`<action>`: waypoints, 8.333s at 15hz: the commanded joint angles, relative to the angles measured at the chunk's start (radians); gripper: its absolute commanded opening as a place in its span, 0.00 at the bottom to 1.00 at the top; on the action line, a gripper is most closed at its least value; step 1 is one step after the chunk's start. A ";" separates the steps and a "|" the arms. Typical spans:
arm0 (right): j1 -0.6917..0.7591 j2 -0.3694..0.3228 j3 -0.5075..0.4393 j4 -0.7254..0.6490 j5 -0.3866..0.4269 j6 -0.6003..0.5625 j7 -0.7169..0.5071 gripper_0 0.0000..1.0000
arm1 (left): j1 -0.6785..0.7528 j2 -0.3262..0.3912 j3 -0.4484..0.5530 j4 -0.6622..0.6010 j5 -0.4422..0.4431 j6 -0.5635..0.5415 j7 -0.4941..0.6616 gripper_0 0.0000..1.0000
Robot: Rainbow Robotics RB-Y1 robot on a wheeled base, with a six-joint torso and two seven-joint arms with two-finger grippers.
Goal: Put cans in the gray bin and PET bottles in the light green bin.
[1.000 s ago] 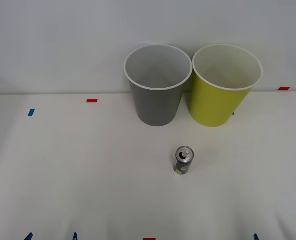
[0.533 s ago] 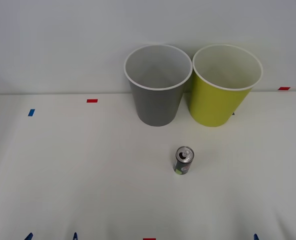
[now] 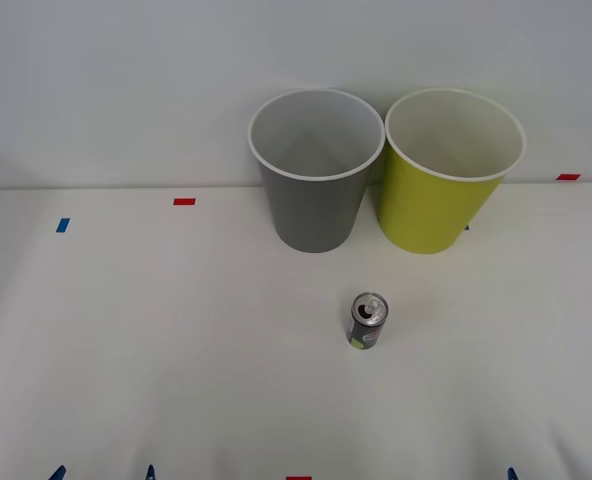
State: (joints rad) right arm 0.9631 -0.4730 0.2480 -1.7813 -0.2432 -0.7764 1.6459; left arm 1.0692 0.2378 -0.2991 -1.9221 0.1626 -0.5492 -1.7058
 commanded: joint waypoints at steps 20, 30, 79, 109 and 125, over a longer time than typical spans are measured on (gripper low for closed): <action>-0.468 -0.067 0.301 0.043 0.009 0.181 0.014 1.00 | 0.000 0.000 0.000 0.000 0.000 0.000 0.000 1.00; -0.653 0.024 0.297 0.166 -0.008 0.249 0.017 1.00 | 0.000 0.000 0.000 0.000 0.000 0.000 0.000 1.00; -0.830 0.036 0.073 -0.748 0.085 1.701 -0.253 0.00 | 0.000 0.000 0.000 0.000 0.000 0.000 0.000 1.00; -1.572 0.234 -0.007 -0.038 -0.047 1.419 -0.233 0.00 | 0.000 0.000 0.000 0.000 0.000 0.000 0.000 1.00; -1.615 0.212 0.030 0.037 -0.018 1.404 -0.247 0.00 | 0.000 0.000 0.000 0.000 0.000 0.000 0.000 1.00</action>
State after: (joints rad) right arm -0.6455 -0.2611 0.2769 -1.7512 -0.2646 0.6266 1.3994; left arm 1.0692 0.2378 -0.2991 -1.9221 0.1626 -0.5492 -1.7058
